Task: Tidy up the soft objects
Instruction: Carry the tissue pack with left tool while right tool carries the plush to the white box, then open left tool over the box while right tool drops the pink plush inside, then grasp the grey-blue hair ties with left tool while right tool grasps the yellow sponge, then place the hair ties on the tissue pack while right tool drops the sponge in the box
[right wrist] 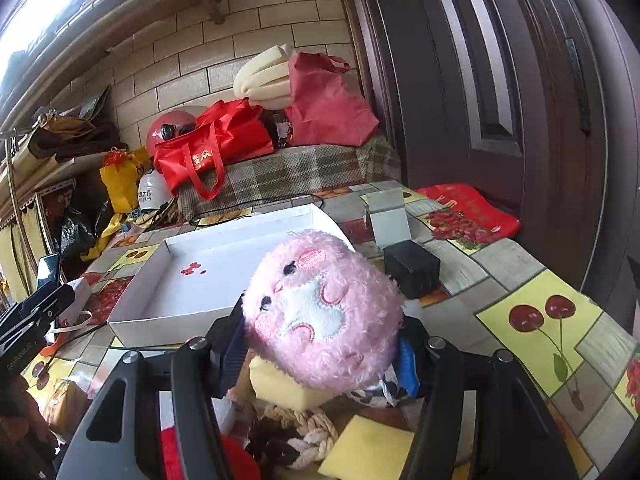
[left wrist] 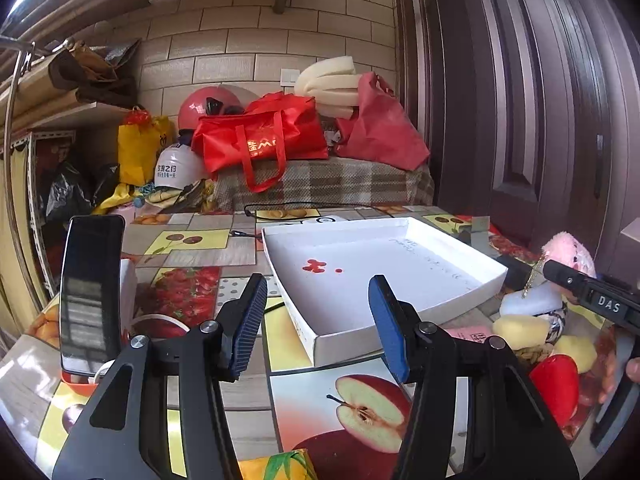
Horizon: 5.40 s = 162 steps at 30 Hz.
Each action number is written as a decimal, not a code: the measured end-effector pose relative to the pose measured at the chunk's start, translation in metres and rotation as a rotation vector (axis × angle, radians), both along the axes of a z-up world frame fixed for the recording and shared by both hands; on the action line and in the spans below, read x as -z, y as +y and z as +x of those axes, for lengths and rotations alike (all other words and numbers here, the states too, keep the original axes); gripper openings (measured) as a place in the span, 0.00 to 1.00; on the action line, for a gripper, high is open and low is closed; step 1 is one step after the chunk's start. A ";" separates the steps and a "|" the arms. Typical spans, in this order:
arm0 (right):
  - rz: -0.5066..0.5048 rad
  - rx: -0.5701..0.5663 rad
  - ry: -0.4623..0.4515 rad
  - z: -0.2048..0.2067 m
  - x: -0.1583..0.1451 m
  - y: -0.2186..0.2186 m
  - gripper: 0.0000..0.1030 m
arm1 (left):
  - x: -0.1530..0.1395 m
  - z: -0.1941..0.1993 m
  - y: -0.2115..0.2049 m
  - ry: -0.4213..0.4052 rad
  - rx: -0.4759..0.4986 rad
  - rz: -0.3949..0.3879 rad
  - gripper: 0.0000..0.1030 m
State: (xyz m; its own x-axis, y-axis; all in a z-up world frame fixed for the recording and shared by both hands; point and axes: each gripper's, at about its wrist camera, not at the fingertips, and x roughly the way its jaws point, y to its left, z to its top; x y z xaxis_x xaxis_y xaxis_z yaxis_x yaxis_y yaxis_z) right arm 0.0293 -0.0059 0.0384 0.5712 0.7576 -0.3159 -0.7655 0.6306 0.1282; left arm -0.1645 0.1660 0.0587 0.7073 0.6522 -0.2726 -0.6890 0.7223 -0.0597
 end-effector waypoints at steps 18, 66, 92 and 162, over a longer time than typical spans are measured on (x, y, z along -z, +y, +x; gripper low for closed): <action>0.021 -0.031 -0.016 -0.001 -0.001 -0.005 0.61 | 0.052 -0.029 -0.011 0.358 0.010 -0.405 1.00; -0.193 -0.051 0.012 0.033 0.006 0.130 0.92 | 0.010 0.098 0.070 0.103 -0.194 -0.059 1.00; -0.093 0.027 -0.137 0.010 -0.003 0.104 1.00 | 0.011 0.060 0.069 0.072 -0.180 -0.126 1.00; -0.120 -0.094 -0.085 0.001 0.003 -0.013 0.38 | 0.009 0.028 -0.014 0.181 0.130 0.022 0.26</action>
State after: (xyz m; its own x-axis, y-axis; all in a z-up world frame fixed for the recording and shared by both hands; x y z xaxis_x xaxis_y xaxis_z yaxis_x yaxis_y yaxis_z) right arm 0.0304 -0.0184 0.0355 0.5278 0.7687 -0.3613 -0.8268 0.5624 -0.0113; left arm -0.1364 0.1522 0.0497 0.7268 0.5659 -0.3892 -0.5881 0.8055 0.0731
